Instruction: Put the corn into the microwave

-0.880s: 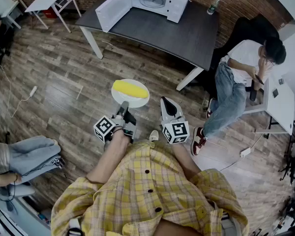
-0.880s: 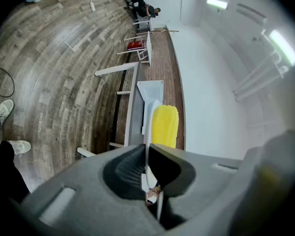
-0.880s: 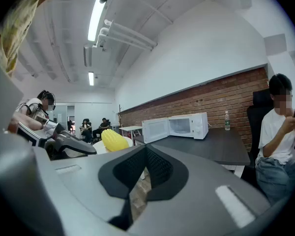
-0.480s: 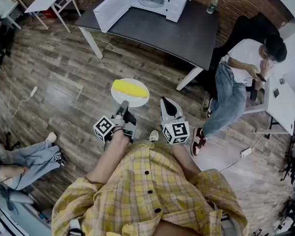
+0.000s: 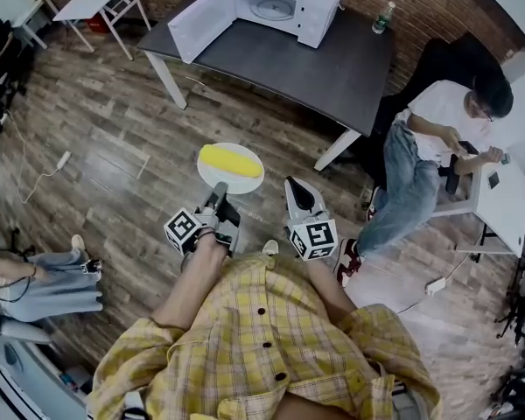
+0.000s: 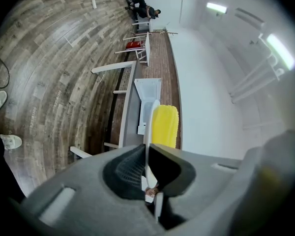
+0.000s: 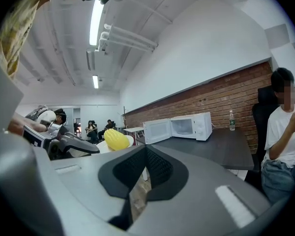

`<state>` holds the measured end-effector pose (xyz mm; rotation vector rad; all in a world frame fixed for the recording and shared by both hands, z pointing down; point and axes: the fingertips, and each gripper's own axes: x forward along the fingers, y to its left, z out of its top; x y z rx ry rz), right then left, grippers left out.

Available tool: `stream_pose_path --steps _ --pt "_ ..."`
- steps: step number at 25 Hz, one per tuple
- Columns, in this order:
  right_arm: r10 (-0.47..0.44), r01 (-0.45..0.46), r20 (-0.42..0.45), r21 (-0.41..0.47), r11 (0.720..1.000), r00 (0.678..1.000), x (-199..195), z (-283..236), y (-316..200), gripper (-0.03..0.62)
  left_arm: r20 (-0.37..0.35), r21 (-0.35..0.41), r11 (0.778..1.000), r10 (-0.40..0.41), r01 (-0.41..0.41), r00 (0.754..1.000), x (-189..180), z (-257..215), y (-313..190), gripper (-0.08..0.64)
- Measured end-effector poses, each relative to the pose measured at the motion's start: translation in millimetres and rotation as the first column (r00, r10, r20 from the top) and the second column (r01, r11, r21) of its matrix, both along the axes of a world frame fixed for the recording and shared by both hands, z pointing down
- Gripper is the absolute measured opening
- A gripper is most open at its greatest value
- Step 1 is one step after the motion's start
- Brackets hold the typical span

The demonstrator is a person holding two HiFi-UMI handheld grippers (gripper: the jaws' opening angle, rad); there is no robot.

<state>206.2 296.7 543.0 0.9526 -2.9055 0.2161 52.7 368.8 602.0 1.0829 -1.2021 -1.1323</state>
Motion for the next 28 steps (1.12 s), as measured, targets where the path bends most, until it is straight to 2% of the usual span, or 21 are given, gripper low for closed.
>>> stream_pose_path --steps 3,6,10,14,20,24,28 --pt "0.025 -0.025 0.003 0.034 0.999 1.000 13 -7 -10 0.003 -0.013 0.019 1.000 -0.015 0.015 1.000 12 -5 -8 0.014" --pt "0.019 -0.020 0.037 0.022 1.000 0.999 18 -11 -12 0.003 -0.025 -0.007 0.999 -0.032 0.032 0.999 21 -1 -6 0.014" --pt "-0.008 0.008 0.048 0.006 1.000 0.999 13 -8 -15 0.003 -0.028 0.037 0.998 -0.047 0.048 0.999 23 -13 -13 0.014" --pt "-0.015 0.016 0.039 -0.010 1.000 0.999 7 0 -22 0.003 -0.031 0.001 0.998 -0.058 0.058 0.998 18 -3 -15 0.014" --pt "-0.038 0.038 0.018 -0.014 0.999 0.999 -17 11 -46 0.003 -0.045 0.002 0.998 -0.057 0.057 0.997 -1 6 -40 0.014" --pt "-0.036 0.036 0.000 -0.017 0.999 0.999 -38 17 -79 0.003 -0.057 0.028 0.998 -0.052 0.053 0.997 -22 5 -79 0.015" --pt "-0.028 0.028 -0.001 -0.015 1.000 1.000 -65 20 -122 0.003 -0.035 -0.014 1.000 -0.024 0.024 0.999 -50 16 -119 0.014"
